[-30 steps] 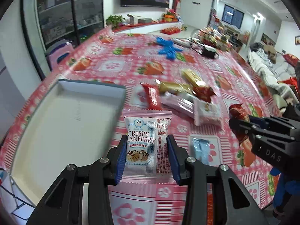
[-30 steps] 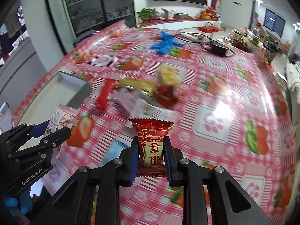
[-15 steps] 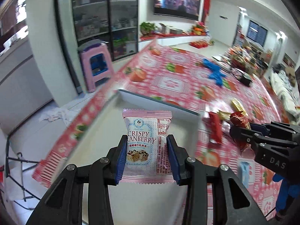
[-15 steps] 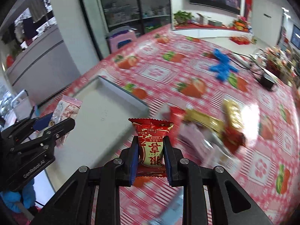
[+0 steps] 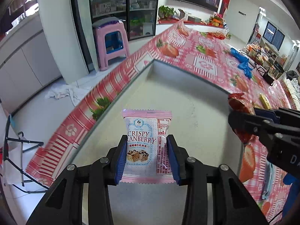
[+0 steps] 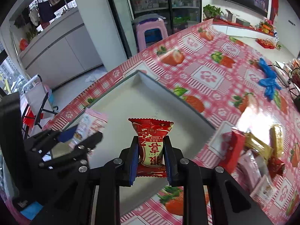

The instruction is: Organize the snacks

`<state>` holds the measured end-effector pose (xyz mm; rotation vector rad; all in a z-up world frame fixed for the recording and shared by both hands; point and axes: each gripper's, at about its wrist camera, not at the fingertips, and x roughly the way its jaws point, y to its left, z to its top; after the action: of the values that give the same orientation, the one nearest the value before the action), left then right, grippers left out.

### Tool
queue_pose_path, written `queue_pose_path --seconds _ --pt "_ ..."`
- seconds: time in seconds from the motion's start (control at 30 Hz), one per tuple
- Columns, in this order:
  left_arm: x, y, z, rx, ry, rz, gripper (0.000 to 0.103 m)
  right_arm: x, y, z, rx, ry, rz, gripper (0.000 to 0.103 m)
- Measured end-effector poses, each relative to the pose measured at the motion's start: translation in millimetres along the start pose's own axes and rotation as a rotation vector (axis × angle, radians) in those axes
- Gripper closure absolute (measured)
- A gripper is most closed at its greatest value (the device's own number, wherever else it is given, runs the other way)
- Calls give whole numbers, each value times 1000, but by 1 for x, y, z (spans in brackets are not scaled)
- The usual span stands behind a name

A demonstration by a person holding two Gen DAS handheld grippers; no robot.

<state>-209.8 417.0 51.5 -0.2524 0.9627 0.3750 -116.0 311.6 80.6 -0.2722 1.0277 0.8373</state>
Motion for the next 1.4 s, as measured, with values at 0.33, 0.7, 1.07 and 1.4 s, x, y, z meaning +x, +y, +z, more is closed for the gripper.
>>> queue_pose_path --seconds 0.33,0.7,1.07,1.4 --pt "13 -2 -9 10 33 13 35 18 3 1 9 49 22 77" --pt "-12 -27 -5 59 -15 0 23 -12 -44 -21 103 18 -38 1" --pt "-33 -135 -28 342 -32 -133 21 -58 -187 -88 395 16 -230 1" --pt "-24 -184 -61 386 78 -189 21 -44 -223 -102 533 41 -239 1"
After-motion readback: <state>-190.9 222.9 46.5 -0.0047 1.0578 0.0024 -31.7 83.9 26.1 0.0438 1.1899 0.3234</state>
